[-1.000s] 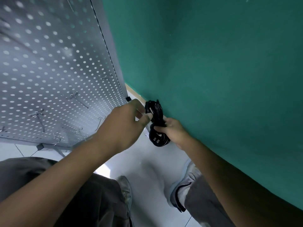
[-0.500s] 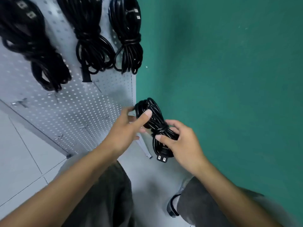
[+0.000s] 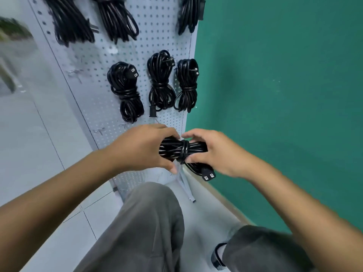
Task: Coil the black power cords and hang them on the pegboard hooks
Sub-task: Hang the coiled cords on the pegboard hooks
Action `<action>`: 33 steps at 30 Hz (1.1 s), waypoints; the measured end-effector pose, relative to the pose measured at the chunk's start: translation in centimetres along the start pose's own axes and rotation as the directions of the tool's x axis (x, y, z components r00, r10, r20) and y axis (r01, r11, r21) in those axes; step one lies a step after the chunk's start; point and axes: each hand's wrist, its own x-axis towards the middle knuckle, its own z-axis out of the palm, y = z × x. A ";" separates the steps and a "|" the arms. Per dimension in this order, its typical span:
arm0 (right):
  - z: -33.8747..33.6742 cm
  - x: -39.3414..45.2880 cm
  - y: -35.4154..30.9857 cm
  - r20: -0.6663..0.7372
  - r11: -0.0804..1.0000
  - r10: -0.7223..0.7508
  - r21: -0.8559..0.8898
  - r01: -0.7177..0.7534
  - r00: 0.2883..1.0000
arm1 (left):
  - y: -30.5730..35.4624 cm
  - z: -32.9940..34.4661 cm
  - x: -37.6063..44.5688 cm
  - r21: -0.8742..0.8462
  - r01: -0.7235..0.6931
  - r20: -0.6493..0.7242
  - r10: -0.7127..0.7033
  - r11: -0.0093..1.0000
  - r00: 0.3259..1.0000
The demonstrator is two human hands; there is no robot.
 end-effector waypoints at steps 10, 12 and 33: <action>-1.6 -0.1 0.0 -0.172 0.932 0.094 0.361 -0.026 0.981 | -0.2 4.0 -6.6 -0.620 0.243 -0.115 -0.393 0.746 0.912; -0.2 -0.4 0.7 -0.187 0.924 0.125 0.379 -0.045 0.974 | -0.8 6.0 -8.4 -0.754 0.263 -0.114 -0.514 0.602 0.850; 8.3 2.3 1.7 -0.042 0.890 0.156 0.439 -0.122 0.987 | -5.5 13.2 -10.8 -0.964 0.193 0.024 -0.662 0.183 0.749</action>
